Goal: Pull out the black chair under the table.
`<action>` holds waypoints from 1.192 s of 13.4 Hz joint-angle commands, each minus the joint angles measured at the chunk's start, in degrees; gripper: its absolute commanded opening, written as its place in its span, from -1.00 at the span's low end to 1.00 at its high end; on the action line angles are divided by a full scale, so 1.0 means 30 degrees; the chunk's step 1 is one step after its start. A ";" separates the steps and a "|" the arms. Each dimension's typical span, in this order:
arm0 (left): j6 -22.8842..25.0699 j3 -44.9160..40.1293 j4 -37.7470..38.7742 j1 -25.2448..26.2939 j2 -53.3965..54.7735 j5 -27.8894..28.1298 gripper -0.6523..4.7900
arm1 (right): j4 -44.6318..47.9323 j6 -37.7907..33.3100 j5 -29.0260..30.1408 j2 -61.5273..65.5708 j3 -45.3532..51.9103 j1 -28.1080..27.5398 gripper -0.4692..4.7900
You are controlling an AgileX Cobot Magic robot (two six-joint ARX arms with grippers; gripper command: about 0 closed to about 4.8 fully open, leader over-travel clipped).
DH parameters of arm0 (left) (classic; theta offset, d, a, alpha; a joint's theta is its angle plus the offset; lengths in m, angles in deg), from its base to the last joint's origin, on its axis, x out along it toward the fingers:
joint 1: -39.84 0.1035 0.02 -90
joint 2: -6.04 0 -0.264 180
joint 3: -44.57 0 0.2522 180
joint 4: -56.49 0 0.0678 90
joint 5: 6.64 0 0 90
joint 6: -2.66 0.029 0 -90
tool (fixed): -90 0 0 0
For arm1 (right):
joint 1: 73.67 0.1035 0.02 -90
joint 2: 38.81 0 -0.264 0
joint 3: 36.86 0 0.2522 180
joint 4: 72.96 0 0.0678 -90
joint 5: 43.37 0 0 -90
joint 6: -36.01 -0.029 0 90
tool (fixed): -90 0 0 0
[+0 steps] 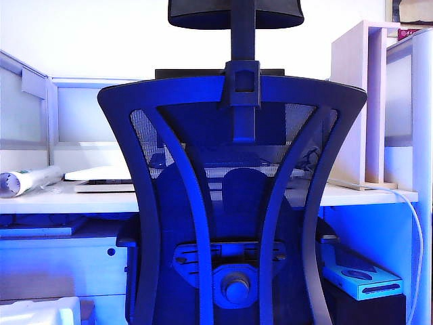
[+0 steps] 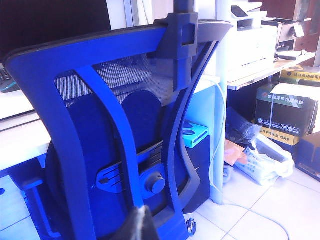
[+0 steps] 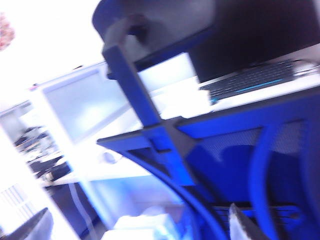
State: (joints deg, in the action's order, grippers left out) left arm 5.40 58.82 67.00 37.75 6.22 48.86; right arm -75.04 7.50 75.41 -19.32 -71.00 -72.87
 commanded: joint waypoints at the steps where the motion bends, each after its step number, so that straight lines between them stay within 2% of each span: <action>1: -0.0087 -0.0007 -0.0240 0.0007 0.0007 -0.0160 -0.78 | 0.2528 0.0568 -0.0233 0.3810 -0.1596 0.1923 0.98; 3: -0.0080 -0.0007 -0.0240 0.0007 0.0007 -0.0153 -0.78 | 0.3286 0.2229 -0.1625 0.8313 -0.3963 0.4539 1.00; 5: -0.0080 -0.0007 -0.0240 0.0000 0.0007 -0.0146 -0.78 | 0.3432 0.3169 -0.2055 1.1584 -0.6062 0.5705 1.00; 6: -0.0087 -0.0007 -0.0240 0.0000 0.0007 -0.0153 -0.78 | 0.3665 0.3162 -0.2055 1.2677 -0.6819 0.5865 1.00; 10: -0.0080 -0.0007 -0.0226 0.0007 0.0007 -0.0087 -0.78 | 0.4473 0.2951 -0.2353 2.0852 -1.4426 0.5865 1.00; 14: -0.0080 -0.0015 -0.0219 0.0015 0.0007 -0.0073 -0.78 | 0.4255 0.2885 -0.2448 2.2768 -1.6247 0.7096 1.00; 16: -0.0080 -0.0015 -0.0204 0.0022 0.0007 -0.0080 -0.78 | 0.4109 0.2885 -0.3249 2.3970 -1.7150 0.7876 1.00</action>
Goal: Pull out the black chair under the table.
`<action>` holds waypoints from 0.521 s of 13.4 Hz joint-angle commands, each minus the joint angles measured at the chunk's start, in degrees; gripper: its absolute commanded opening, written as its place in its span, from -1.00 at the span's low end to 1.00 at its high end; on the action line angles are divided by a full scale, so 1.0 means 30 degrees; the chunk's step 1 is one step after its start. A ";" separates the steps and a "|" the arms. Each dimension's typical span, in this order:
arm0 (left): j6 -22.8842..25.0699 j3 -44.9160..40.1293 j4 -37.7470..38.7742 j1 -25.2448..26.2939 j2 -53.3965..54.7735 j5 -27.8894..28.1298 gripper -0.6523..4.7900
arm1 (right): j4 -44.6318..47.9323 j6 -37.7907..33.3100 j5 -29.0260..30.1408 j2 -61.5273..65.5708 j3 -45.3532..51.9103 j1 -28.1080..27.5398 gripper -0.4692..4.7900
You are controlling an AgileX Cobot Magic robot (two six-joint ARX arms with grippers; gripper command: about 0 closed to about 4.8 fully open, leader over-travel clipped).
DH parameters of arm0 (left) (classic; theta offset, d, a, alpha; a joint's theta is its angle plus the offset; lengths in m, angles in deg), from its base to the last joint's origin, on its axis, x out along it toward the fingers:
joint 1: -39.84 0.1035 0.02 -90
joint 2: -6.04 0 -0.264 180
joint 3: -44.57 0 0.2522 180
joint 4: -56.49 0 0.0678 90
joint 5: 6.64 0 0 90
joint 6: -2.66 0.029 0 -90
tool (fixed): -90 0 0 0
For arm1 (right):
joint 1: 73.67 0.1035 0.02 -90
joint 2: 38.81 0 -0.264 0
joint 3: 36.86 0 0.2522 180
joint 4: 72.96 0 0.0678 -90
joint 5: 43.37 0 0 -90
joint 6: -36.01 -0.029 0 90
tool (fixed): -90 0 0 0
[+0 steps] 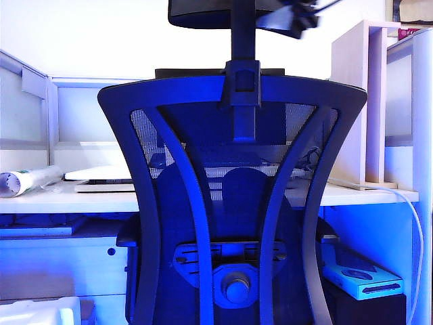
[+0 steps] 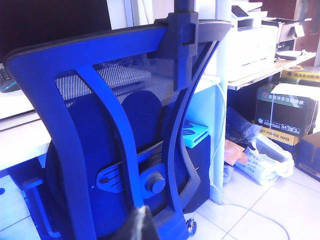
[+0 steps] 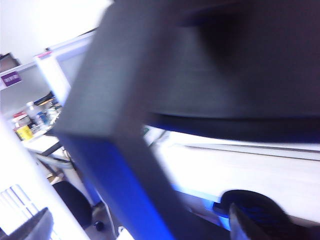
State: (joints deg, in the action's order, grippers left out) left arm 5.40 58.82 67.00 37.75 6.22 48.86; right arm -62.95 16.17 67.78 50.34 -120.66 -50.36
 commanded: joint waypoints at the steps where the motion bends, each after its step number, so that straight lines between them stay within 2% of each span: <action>1: -0.0080 -0.0007 -0.0204 0.0022 0.0007 -0.0080 -0.78 | 0.0095 -0.0015 -0.0903 0.1020 -0.0743 0.0474 1.00; 2: -0.0080 -0.0007 -0.0204 0.0022 0.0007 -0.0080 -0.78 | 0.0131 -0.0015 -0.1086 0.1413 -0.0809 0.0481 1.00; 3: -0.0080 -0.0007 -0.0204 0.0022 0.0007 -0.0080 -0.78 | 0.0131 -0.0007 -0.1086 0.1413 -0.0816 0.0481 0.74; 4: -0.0080 -0.0007 -0.0204 0.0022 0.0007 -0.0080 -0.78 | 0.0546 0.0000 -0.1078 0.1399 -0.0816 0.0481 0.22; 6: -0.0080 -0.0007 -0.0204 0.0022 0.0007 -0.0080 -0.78 | 0.1508 0.0000 -0.0998 0.1392 -0.0816 0.0481 -0.67; 7: -0.0080 -0.0015 -0.0189 0.0015 0.0007 -0.0080 -0.78 | 0.1654 0.0015 -0.0998 0.1362 -0.0816 0.0481 -0.85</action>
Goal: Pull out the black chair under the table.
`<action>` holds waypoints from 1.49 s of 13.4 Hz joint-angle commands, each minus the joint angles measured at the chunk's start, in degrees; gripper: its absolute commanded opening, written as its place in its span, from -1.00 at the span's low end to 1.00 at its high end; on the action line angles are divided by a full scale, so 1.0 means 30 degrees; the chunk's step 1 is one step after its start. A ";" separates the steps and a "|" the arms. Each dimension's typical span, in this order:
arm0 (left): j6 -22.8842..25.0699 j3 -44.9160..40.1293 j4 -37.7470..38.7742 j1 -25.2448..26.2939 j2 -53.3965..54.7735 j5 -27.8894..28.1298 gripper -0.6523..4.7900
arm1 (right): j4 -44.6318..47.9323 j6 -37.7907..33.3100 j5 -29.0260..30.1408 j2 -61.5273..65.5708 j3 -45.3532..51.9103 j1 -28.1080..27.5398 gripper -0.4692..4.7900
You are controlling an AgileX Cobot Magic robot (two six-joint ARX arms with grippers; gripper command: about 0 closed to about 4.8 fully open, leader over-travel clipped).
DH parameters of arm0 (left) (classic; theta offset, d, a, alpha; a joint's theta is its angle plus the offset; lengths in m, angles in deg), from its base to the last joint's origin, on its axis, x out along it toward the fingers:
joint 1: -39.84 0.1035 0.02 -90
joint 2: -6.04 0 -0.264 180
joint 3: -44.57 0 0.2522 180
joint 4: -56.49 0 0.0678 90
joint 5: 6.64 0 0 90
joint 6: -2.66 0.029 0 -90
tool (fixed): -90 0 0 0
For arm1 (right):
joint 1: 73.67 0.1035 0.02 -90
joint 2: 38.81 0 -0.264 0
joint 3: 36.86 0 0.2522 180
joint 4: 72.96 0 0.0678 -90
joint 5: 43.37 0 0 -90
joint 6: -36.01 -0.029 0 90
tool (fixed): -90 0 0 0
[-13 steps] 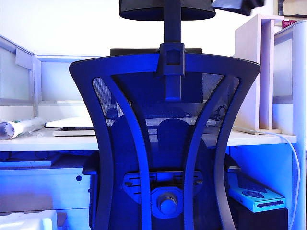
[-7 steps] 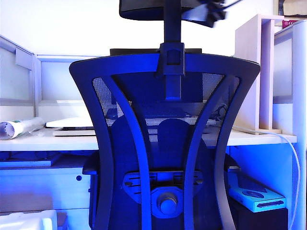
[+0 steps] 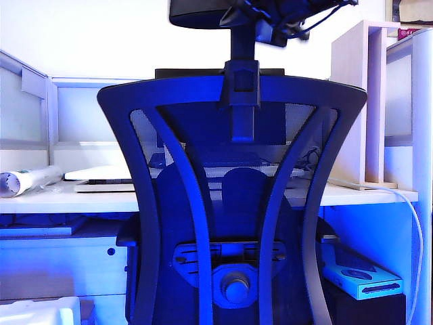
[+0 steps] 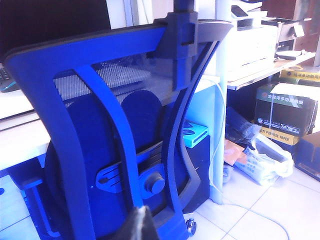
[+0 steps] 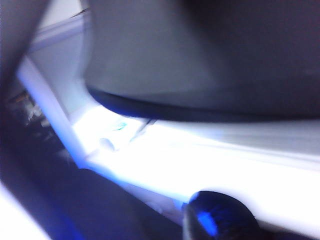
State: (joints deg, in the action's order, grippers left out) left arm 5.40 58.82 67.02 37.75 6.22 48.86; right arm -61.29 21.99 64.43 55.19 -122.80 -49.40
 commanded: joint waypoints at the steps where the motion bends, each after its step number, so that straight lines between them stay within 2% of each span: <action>1: -0.0080 -0.0015 -0.0189 0.0022 0.0007 -0.0080 -0.78 | 0.1049 -0.1872 0.0568 -0.0262 -0.0102 0.0160 -0.85; 4: -0.0080 -0.0015 -0.0175 0.0015 0.0007 -0.0080 -0.78 | 0.0852 -0.1814 0.0685 -0.0539 -0.0073 0.0160 -0.85; 12: -0.0073 -0.0015 -0.0168 0.0022 0.0007 -0.0080 -0.78 | -0.4663 0.0750 0.0539 -0.5013 -0.0066 0.0160 -0.85; 16: -0.0073 -0.0007 -0.0168 0.0022 0.0007 -0.0087 -0.78 | -0.7511 0.0780 0.0612 -0.6688 -0.0066 0.0160 -0.85; 20: -0.0510 0.0007 -0.0255 0.0015 0.0007 -0.1479 -0.78 | -0.8349 0.0758 0.0612 -0.8364 -0.0066 0.0160 -0.85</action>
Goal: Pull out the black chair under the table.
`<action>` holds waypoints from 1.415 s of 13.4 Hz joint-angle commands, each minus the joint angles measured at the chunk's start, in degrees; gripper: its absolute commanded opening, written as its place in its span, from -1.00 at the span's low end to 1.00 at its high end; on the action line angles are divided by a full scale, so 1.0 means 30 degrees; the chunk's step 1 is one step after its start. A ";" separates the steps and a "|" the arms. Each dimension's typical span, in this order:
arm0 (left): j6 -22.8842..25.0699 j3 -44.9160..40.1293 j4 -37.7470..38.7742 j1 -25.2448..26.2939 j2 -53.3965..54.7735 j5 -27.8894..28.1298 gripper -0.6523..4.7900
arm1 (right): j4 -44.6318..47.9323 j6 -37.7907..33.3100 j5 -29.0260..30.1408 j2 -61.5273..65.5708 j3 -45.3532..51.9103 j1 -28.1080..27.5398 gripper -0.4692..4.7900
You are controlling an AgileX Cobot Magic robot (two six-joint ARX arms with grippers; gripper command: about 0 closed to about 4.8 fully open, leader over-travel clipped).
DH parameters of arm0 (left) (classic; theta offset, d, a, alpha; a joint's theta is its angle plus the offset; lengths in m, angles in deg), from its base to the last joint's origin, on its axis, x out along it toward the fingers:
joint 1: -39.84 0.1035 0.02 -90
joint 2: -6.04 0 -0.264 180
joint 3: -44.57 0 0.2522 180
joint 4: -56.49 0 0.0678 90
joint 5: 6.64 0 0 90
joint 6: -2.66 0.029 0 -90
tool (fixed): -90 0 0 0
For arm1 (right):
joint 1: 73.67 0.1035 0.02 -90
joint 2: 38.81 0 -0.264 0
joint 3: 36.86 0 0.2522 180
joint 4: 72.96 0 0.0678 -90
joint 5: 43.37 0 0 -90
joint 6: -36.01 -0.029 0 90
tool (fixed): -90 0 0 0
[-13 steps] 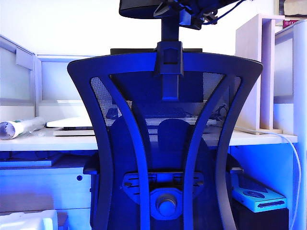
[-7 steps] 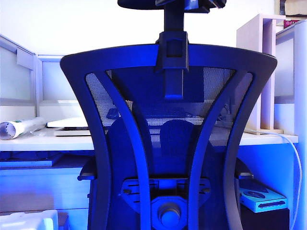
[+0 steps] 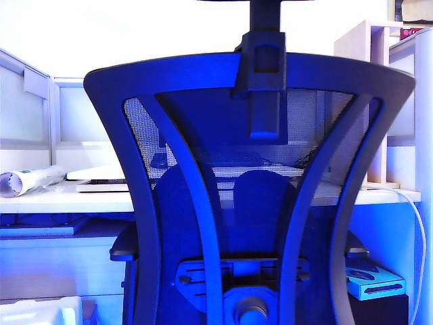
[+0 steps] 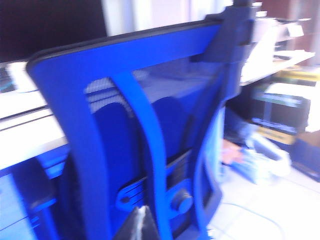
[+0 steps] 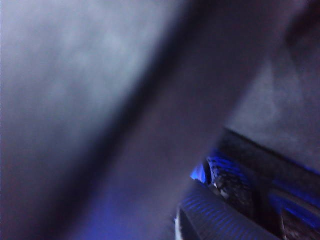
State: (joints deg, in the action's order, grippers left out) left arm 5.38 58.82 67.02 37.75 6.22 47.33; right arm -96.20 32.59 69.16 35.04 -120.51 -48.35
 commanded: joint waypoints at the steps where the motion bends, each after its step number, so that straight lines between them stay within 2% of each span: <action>1: -0.0510 0.0007 -0.0393 0.0015 0.0007 -0.1326 -0.78 | 0.2812 -0.2783 -0.0954 -0.2062 -0.0831 -0.0189 -0.85; 7: -0.2317 0.0015 -0.4197 0.0015 0.0007 -0.3971 -0.78 | 0.0401 -0.2798 -0.0444 -0.3446 -0.0831 -0.0189 -0.85; 15: -0.3067 0.0007 -0.4692 0.0015 0.0007 -0.4743 -0.78 | -0.1800 -0.2849 -0.0444 -0.5195 -0.0831 -0.0189 -0.82; 16: -0.3067 0.0007 -0.4692 0.0015 0.0007 -0.4743 -0.78 | -0.2681 -0.2849 -0.0087 -0.5202 -0.0831 -0.0189 -0.24; 17: -0.3067 0.0007 -0.4692 0.0015 0.0007 -0.4743 -0.78 | -0.3366 -0.2871 0.0189 -0.5209 -0.0831 -0.0189 0.27; 19: -0.3067 0.0007 -0.4692 0.0015 0.0007 -0.4750 -0.78 | -0.4473 -0.2914 0.0182 -0.5326 -0.0831 -0.0189 0.65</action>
State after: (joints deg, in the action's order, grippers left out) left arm -3.60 58.82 53.52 37.75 6.22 33.45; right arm -108.44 24.24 69.51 18.62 -123.39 -49.11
